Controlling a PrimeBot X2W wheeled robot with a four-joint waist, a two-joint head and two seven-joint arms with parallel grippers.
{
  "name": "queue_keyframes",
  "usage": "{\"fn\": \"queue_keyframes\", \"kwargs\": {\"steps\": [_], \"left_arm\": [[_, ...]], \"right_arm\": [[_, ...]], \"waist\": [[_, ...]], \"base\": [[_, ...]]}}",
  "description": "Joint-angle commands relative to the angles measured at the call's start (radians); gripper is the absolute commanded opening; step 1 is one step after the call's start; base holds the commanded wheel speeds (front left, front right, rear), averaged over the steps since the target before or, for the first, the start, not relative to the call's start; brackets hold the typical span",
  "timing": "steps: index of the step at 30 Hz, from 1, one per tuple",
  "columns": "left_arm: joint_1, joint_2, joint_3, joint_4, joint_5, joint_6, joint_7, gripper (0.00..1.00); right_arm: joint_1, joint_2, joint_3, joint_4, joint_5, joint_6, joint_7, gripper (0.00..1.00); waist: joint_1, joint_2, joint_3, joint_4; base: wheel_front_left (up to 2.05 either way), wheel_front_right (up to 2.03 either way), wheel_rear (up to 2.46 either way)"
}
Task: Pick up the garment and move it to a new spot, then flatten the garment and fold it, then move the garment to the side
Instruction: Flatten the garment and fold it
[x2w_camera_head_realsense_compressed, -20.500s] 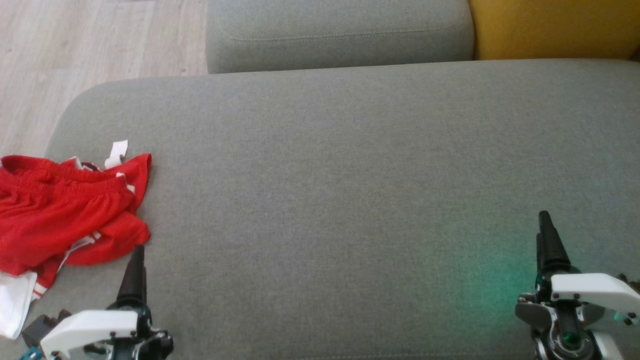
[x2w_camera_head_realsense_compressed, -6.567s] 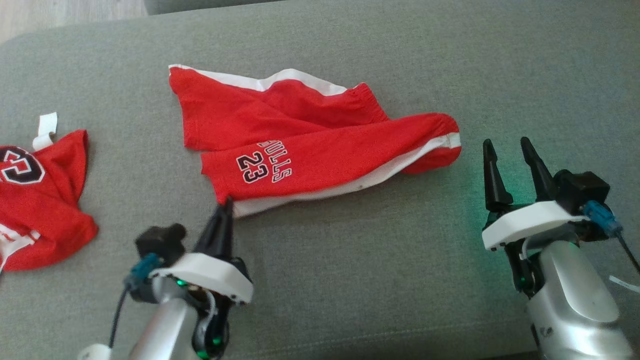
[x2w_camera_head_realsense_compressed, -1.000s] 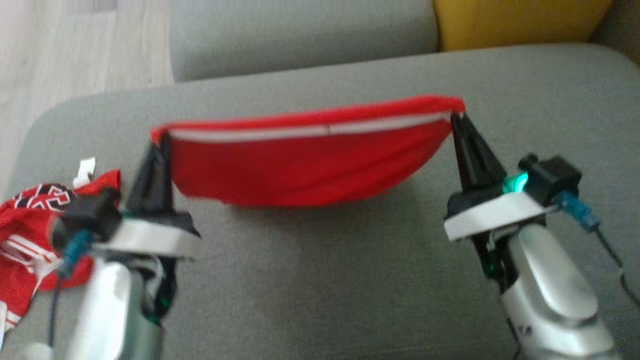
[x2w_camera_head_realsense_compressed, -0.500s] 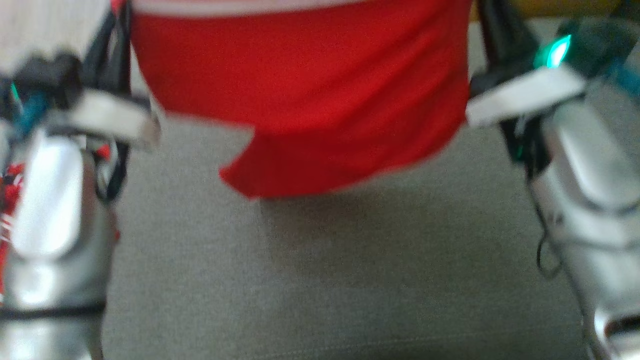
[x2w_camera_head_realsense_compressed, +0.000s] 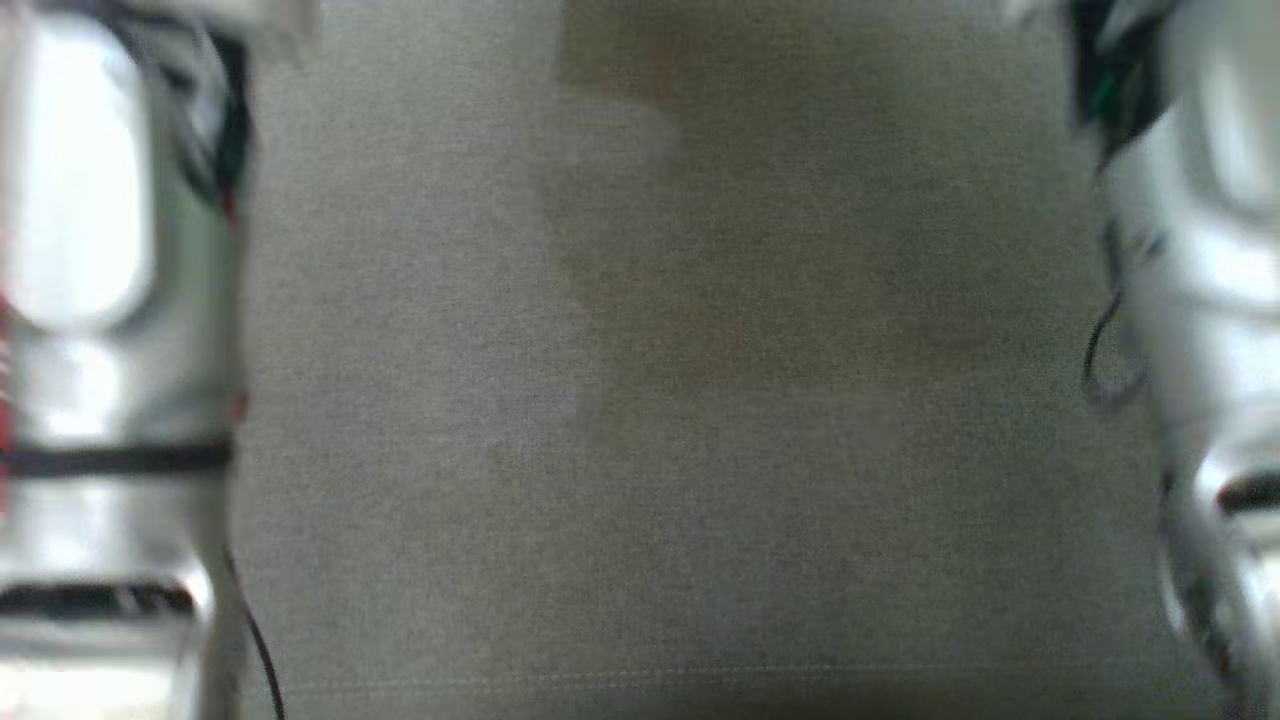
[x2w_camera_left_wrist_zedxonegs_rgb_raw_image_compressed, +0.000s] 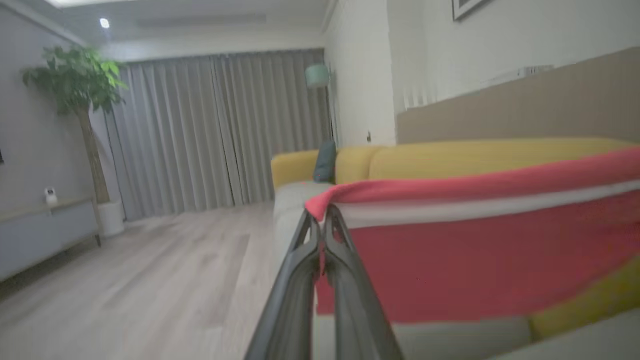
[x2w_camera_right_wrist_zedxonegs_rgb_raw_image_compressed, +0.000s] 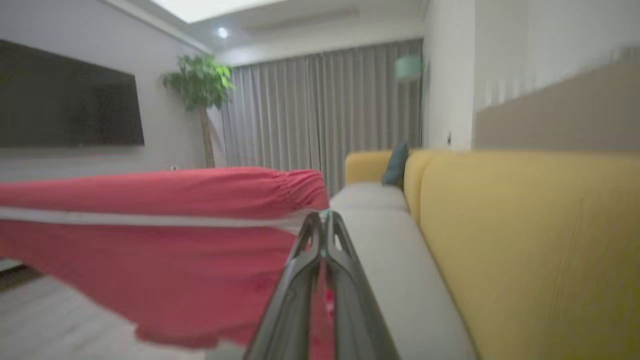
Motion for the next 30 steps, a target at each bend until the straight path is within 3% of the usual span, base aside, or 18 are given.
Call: {"fn": "queue_keyframes", "kwargs": {"steps": [1, 7, 11, 22, 30], "left_arm": [[0.047, 0.029, 0.016, -0.003, -0.014, -0.005, -0.005, 0.00], [0.416, -0.055, 0.005, 0.178, -0.126, -0.030, -0.005, 0.00], [0.599, -0.074, 0.016, 0.230, -0.189, -0.032, -0.005, 0.00], [0.942, -0.078, -0.028, 0.169, -0.265, 0.012, -0.005, 0.00], [1.056, -0.078, -0.017, 0.087, -0.246, 0.023, -0.005, 0.00]], "right_arm": [[0.053, 0.017, 0.011, 0.003, 0.014, 0.007, -0.005, 0.00], [0.365, 0.058, 0.147, 0.147, 0.169, 0.007, -0.005, 0.00], [0.519, 0.065, 0.213, 0.150, 0.264, 0.007, -0.004, 0.00], [0.862, -0.004, 0.319, 0.006, 0.464, 0.007, -0.005, 0.00], [0.999, -0.049, 0.340, -0.072, 0.509, 0.007, -0.005, 0.00]], "waist": [[-0.0002, 0.0000, -0.009, 0.006], [-0.0002, 0.0000, -0.055, -0.009], [-0.0002, 0.0000, -0.097, -0.028], [-0.0002, 0.0000, -0.274, -0.035], [-0.0002, 0.0000, -0.313, -0.029]], "base": [[0.00, 0.00, 0.00], [0.00, 0.00, 0.00], [0.00, 0.00, 0.00], [0.00, 0.00, 0.00], [0.00, 0.00, 0.00]]}}
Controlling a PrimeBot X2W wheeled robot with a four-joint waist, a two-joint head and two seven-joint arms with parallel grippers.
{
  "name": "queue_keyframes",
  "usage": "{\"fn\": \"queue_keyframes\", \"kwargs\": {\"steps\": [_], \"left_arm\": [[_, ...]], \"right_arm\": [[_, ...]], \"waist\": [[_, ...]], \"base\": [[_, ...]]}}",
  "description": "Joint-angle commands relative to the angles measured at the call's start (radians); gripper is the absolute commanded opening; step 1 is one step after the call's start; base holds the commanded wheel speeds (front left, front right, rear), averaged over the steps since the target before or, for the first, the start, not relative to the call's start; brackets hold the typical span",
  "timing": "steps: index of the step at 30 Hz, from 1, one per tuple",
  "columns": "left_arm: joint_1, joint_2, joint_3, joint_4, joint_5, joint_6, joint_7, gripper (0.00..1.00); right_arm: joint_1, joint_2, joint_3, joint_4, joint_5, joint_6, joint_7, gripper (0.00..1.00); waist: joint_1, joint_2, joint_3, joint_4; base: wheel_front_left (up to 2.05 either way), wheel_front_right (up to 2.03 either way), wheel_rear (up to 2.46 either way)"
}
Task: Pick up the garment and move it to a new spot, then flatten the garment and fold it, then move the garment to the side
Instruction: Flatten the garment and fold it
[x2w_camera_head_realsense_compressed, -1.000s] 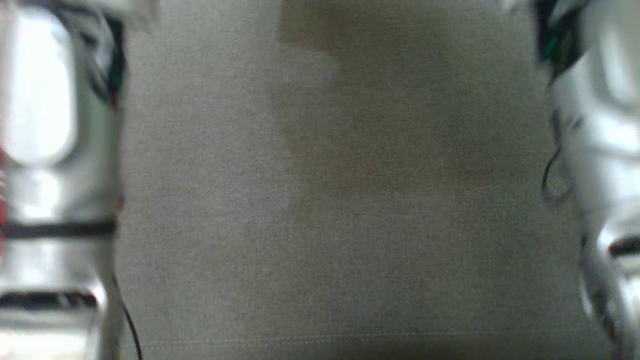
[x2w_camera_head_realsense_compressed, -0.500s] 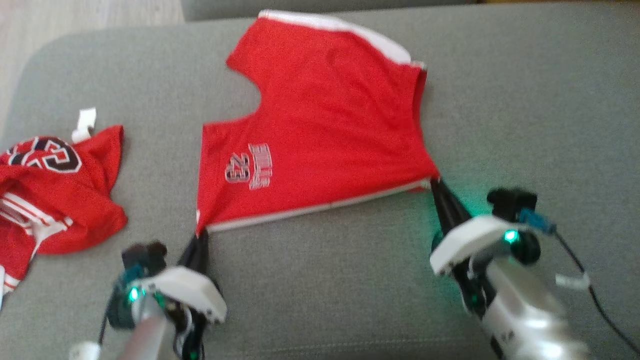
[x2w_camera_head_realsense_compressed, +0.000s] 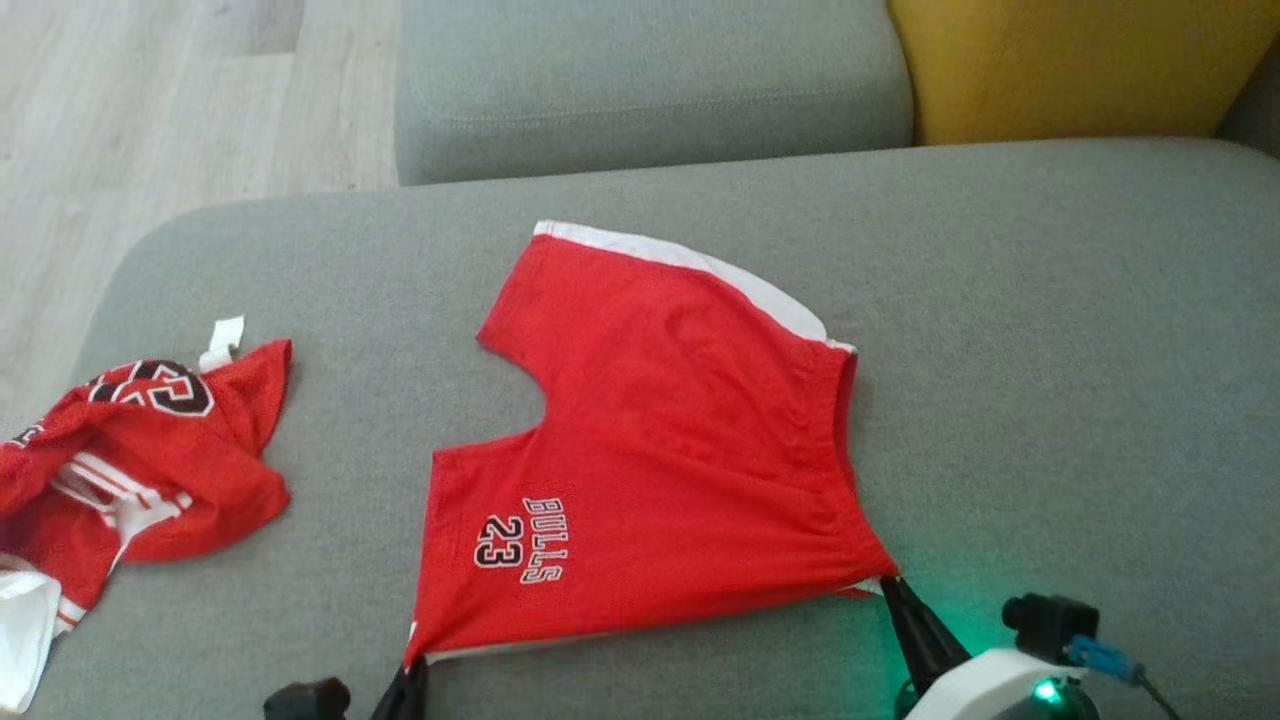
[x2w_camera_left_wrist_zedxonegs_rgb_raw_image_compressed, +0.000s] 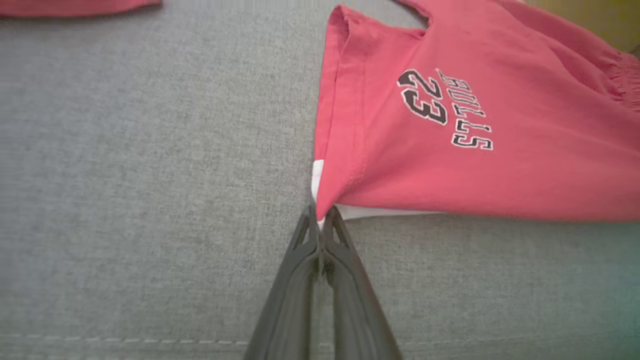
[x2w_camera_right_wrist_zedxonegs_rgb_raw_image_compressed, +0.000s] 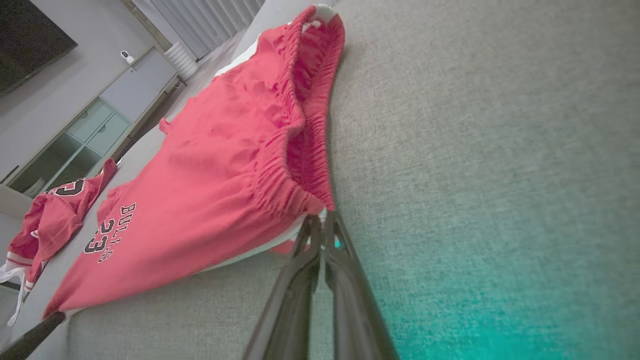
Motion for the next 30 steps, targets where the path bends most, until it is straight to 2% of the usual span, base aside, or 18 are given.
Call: {"fn": "queue_keyframes", "kwargs": {"steps": [1, 6, 9, 12, 18, 23, 30], "left_arm": [[-0.028, 0.019, 0.041, -0.041, 0.009, 0.014, -0.006, 0.00], [-0.076, 0.021, 0.055, -0.134, 0.061, 0.007, -0.006, 0.00], [-0.165, 0.059, 0.044, -0.193, 0.123, -0.010, -0.006, 0.00], [-0.295, 0.118, 0.022, -0.215, 0.176, -0.029, -0.006, 0.00], [-0.610, 0.239, -0.067, -0.116, 0.220, -0.054, 0.018, 0.00], [-0.812, 0.283, -0.173, -0.004, 0.187, -0.057, 0.027, 0.00], [-1.006, 0.324, -0.326, 0.138, 0.107, -0.057, 0.036, 0.00]], "right_arm": [[-0.022, -0.026, 0.008, -0.035, 0.006, 0.007, -0.007, 0.00], [-0.034, -0.028, -0.016, -0.125, 0.018, 0.007, -0.007, 0.00], [-0.074, -0.005, -0.027, -0.180, 0.062, 0.007, 0.016, 0.00], [-0.150, 0.001, -0.034, -0.222, 0.059, 0.007, 0.032, 0.00], [-0.307, 0.044, -0.061, -0.213, 0.043, 0.007, 0.045, 0.00], [-0.408, 0.080, -0.086, -0.151, 0.048, 0.007, 0.029, 0.00], [-0.506, 0.108, -0.069, -0.099, 0.054, 0.007, 0.004, 0.00]], "waist": [[0.0001, -0.0001, -0.002, 0.001], [0.0001, -0.0001, 0.018, -0.007], [0.0001, -0.0001, 0.046, -0.019], [0.0001, -0.0001, 0.101, -0.035], [0.0001, -0.0001, 0.223, -0.077], [0.0001, -0.0001, 0.303, -0.113], [0.0001, -0.0001, 0.398, -0.165]], "base": [[0.00, 0.00, 0.00], [0.00, 0.00, 0.00], [0.00, 0.00, 0.00], [0.00, 0.00, 0.00], [0.00, 0.00, 0.00], [0.00, 0.00, 0.00], [0.00, 0.00, 0.00]]}}
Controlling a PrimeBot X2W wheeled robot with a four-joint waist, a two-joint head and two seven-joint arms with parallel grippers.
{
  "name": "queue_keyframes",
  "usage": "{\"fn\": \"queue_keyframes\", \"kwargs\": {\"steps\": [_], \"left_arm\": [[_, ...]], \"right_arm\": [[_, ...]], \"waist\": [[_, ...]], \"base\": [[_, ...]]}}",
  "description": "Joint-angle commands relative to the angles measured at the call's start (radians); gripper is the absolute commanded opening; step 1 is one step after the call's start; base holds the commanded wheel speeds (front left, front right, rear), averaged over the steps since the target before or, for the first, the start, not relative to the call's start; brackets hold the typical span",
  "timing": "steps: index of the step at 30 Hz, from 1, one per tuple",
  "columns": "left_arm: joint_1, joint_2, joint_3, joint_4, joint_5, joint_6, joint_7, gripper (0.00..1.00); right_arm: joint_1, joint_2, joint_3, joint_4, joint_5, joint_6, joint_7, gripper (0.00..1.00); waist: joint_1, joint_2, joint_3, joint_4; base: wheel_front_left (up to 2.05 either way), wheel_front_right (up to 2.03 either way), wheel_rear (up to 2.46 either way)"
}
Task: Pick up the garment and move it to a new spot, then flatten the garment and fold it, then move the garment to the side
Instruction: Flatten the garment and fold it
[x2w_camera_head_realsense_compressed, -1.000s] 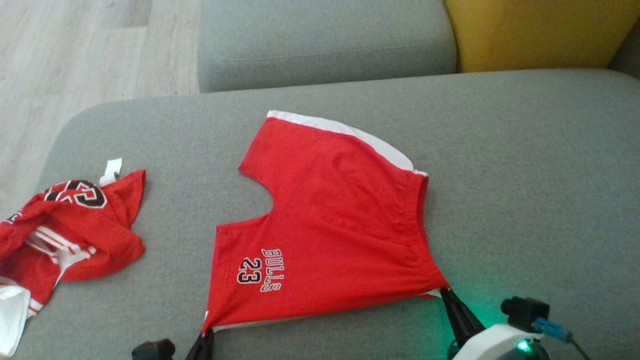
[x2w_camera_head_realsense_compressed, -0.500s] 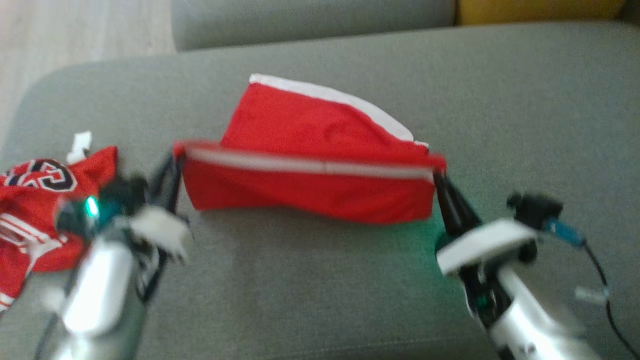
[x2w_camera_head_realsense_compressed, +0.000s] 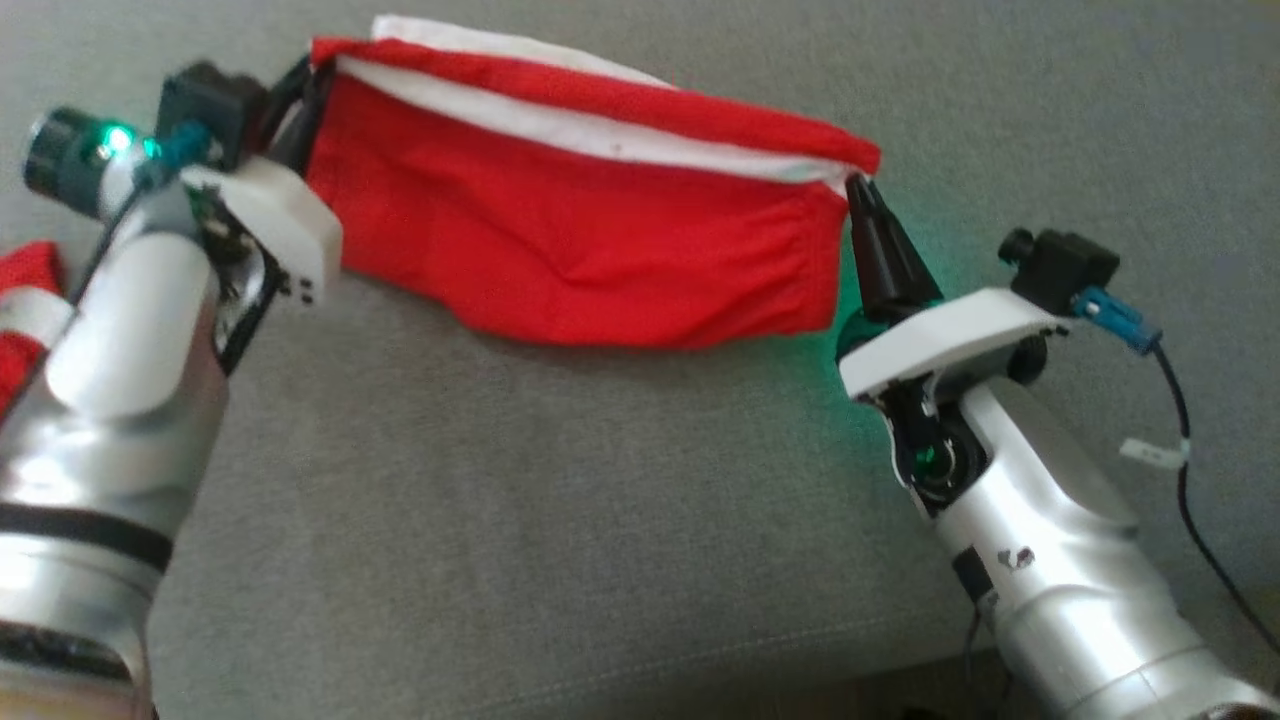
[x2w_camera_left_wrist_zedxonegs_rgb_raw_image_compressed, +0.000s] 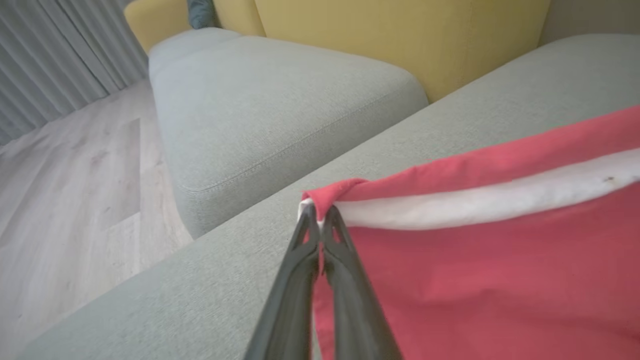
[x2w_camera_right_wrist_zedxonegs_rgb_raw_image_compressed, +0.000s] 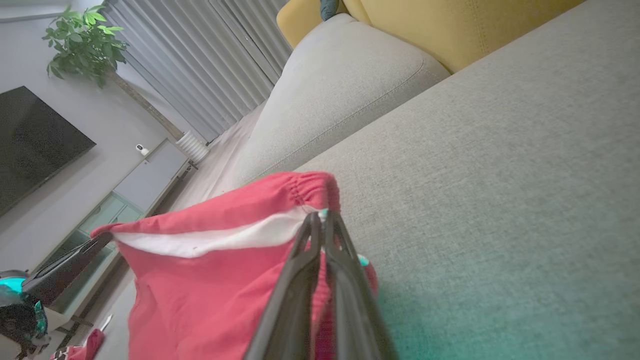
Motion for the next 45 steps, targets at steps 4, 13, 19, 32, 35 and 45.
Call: {"fn": "queue_keyframes", "kwargs": {"steps": [4, 13, 19, 32, 35, 45], "left_arm": [[-0.124, 0.067, -0.012, 0.062, -0.034, 0.002, -0.001, 0.00], [-0.225, 0.056, -0.018, 0.159, -0.024, 0.011, -0.032, 0.00], [-0.249, 0.026, -0.012, 0.188, -0.028, 0.029, -0.041, 1.00], [0.028, -0.054, 0.160, -0.021, -0.087, 0.163, -0.042, 1.00], [0.090, -0.077, 0.192, -0.028, -0.090, 0.175, -0.042, 1.00], [0.118, -0.092, 0.221, 0.141, -0.072, 0.134, -0.042, 0.46]], "right_arm": [[-0.050, 0.020, 0.030, -0.015, 0.020, 0.007, -0.020, 0.00], [-0.079, 0.021, 0.053, -0.073, 0.057, 0.007, -0.023, 0.00], [-0.096, 0.021, 0.048, -0.101, 0.006, 0.007, -0.023, 1.00], [0.019, 0.021, -0.137, -0.183, -0.275, 0.007, -0.023, 1.00], [0.054, 0.021, -0.179, -0.218, -0.323, 0.007, -0.023, 1.00], [0.111, 0.021, -0.183, -0.234, -0.343, 0.007, -0.023, 1.00]], "waist": [[-0.0002, 0.0000, 0.080, -0.057], [-0.0002, 0.0000, 0.127, -0.077], [-0.0002, 0.0000, 0.147, -0.077], [-0.0002, 0.0000, 0.095, -0.030], [-0.0002, 0.0000, 0.086, -0.026], [-0.0002, 0.0000, 0.074, -0.062]], "base": [[0.00, 0.00, 0.00], [0.00, 0.00, 0.00], [0.00, 0.00, 0.00], [0.00, 0.00, 0.00], [0.00, 0.00, 0.00], [0.00, 0.00, 0.00]]}}
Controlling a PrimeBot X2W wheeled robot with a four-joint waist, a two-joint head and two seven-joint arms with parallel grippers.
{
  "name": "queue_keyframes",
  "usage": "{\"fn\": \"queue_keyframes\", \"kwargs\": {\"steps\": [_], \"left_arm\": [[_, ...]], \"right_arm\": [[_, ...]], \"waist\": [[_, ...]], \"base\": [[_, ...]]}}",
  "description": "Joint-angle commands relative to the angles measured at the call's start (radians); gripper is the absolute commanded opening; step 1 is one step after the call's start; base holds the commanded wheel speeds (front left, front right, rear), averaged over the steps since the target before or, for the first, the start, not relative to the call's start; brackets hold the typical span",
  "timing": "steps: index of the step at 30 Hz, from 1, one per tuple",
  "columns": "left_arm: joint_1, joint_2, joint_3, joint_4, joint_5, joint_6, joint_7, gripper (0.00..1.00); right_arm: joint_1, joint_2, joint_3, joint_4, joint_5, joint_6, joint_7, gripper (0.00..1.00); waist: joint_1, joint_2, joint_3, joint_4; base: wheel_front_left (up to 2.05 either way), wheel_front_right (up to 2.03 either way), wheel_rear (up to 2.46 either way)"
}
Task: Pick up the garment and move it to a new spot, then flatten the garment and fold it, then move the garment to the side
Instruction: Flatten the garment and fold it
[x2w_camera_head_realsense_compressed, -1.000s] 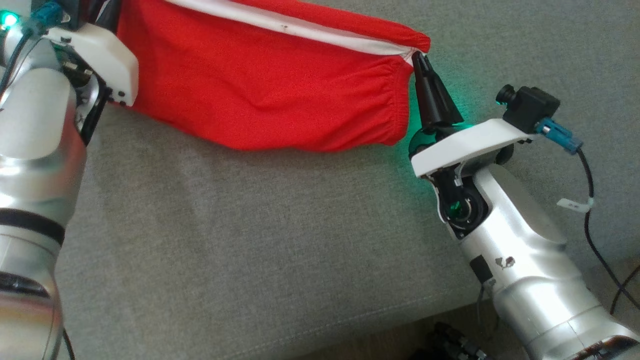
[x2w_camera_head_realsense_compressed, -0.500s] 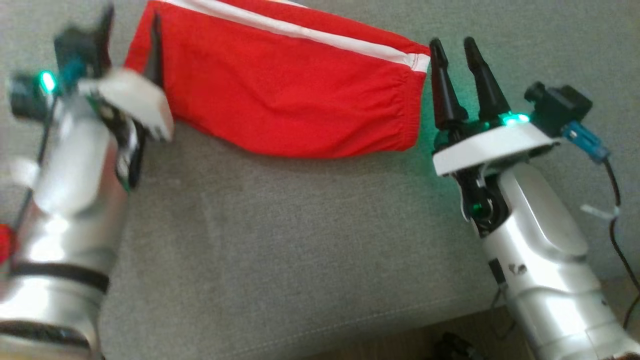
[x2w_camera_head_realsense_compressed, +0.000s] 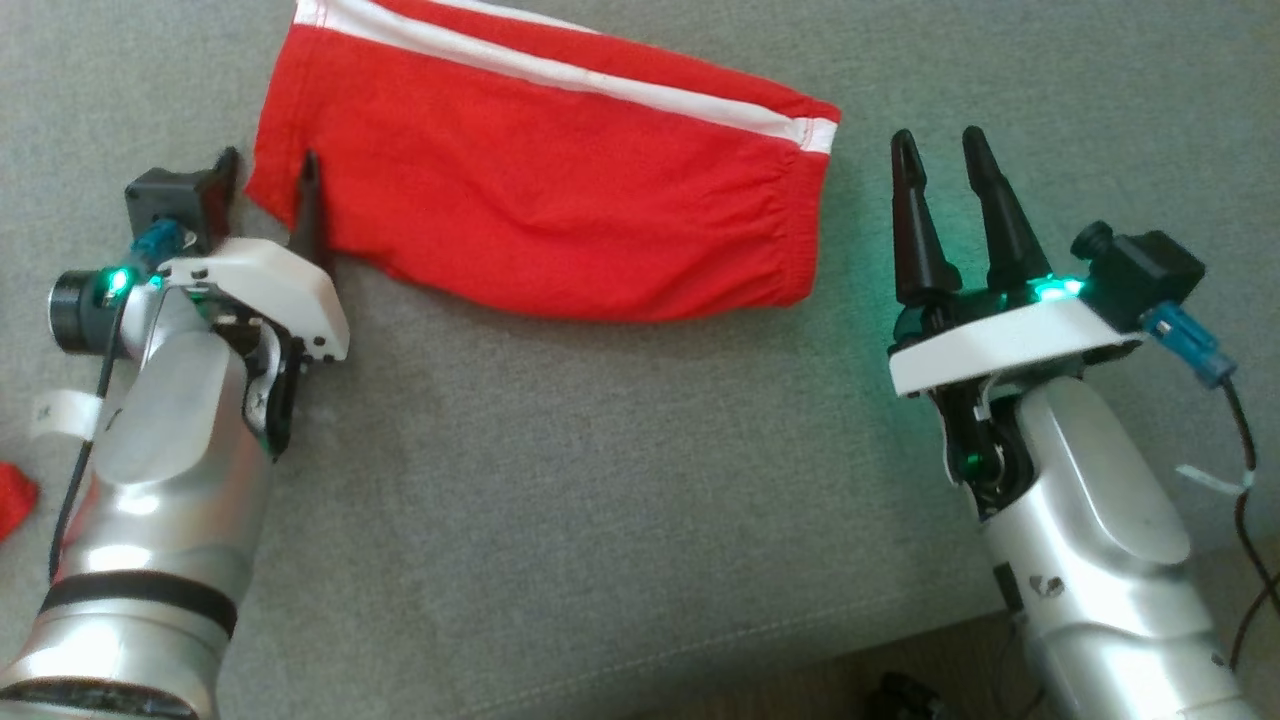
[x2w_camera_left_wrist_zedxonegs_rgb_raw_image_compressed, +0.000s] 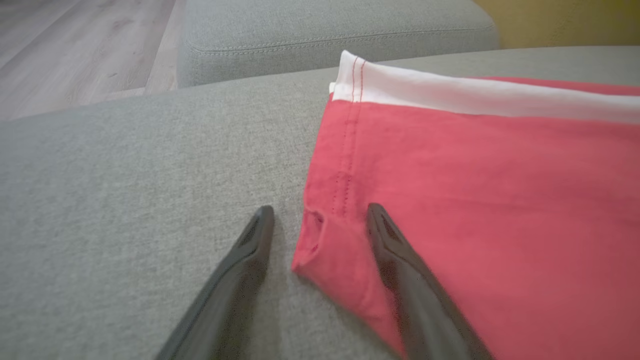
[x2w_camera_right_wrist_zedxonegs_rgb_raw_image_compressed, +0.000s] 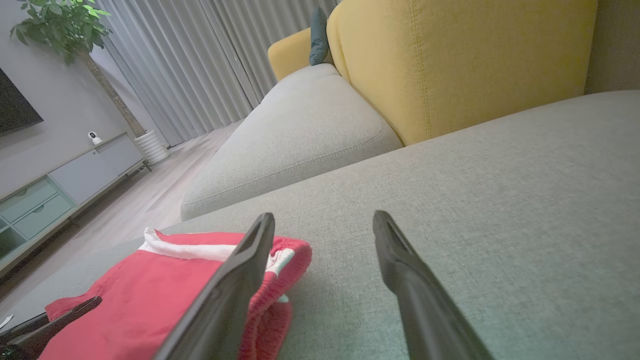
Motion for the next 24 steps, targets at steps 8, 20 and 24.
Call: {"fn": "queue_keyframes", "kwargs": {"steps": [8, 20, 24], "left_arm": [[0.100, -0.017, 0.071, -0.050, -0.009, -0.038, 0.002, 0.00], [0.337, -0.090, 0.148, -0.206, 0.012, -0.007, 0.002, 0.00], [0.368, -0.114, 0.157, -0.258, 0.033, -0.001, 0.002, 1.00]], "right_arm": [[0.077, 0.013, -0.006, 0.019, -0.005, 0.007, -0.006, 1.00], [0.147, 0.014, 0.038, 0.093, 0.049, 0.007, -0.006, 1.00], [0.135, 0.014, 0.058, 0.095, 0.073, 0.007, -0.006, 1.00]], "waist": [[0.0000, 0.0000, -0.111, 0.035], [0.0000, 0.0000, -0.222, 0.167], [0.0000, 0.0000, -0.208, 0.208]], "base": [[0.00, 0.00, 0.00], [0.00, 0.00, 0.00], [0.00, 0.00, 0.00]]}}
